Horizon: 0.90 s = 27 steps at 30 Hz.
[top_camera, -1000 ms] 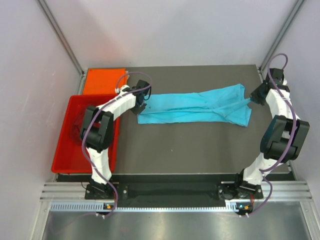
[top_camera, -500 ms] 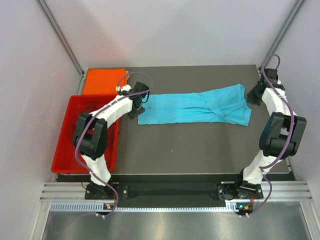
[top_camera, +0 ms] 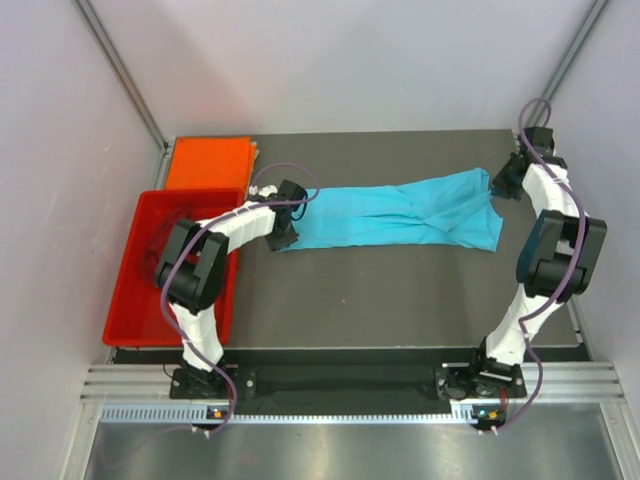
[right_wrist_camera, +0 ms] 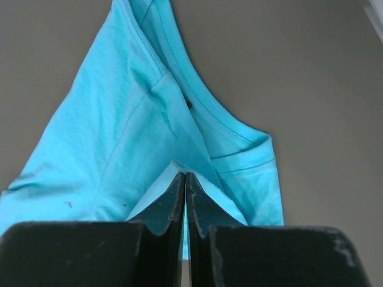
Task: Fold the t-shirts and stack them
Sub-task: Fold the tshirt
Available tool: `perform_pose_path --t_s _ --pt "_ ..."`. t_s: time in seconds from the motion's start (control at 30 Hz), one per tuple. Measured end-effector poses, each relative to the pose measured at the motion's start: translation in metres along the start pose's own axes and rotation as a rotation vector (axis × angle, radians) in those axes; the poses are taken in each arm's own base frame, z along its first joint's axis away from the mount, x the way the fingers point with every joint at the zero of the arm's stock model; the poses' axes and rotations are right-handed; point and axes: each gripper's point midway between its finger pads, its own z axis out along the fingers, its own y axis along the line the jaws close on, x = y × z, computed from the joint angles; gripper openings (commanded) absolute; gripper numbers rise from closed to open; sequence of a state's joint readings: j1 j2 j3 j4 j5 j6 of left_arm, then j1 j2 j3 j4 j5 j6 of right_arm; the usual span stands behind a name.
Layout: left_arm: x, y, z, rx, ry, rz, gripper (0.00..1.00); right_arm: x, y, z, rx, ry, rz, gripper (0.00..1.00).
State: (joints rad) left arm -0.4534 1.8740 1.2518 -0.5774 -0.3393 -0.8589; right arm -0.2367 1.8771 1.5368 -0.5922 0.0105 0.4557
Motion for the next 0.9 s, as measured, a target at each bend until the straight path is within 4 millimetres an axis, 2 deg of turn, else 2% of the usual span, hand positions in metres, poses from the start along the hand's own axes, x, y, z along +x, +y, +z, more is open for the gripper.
perform_pose_path --t_s 0.17,0.27,0.4,0.67,0.9 --pt "-0.005 0.004 0.004 -0.046 -0.029 0.016 0.34 0.006 0.010 0.023 -0.023 0.049 -0.075 0.00" --pt "-0.008 0.006 0.008 -0.069 -0.041 0.021 0.33 0.017 0.014 0.036 -0.018 0.092 -0.134 0.00" --pt "-0.011 0.007 0.008 -0.089 -0.053 0.033 0.33 0.023 0.016 0.041 -0.006 0.107 -0.190 0.00" --pt "-0.014 0.010 0.010 -0.131 -0.062 0.054 0.32 0.007 0.018 0.047 0.010 0.074 -0.257 0.00" --pt "-0.016 0.011 0.011 -0.160 -0.073 0.068 0.32 0.013 0.014 0.055 0.024 0.089 -0.297 0.00"
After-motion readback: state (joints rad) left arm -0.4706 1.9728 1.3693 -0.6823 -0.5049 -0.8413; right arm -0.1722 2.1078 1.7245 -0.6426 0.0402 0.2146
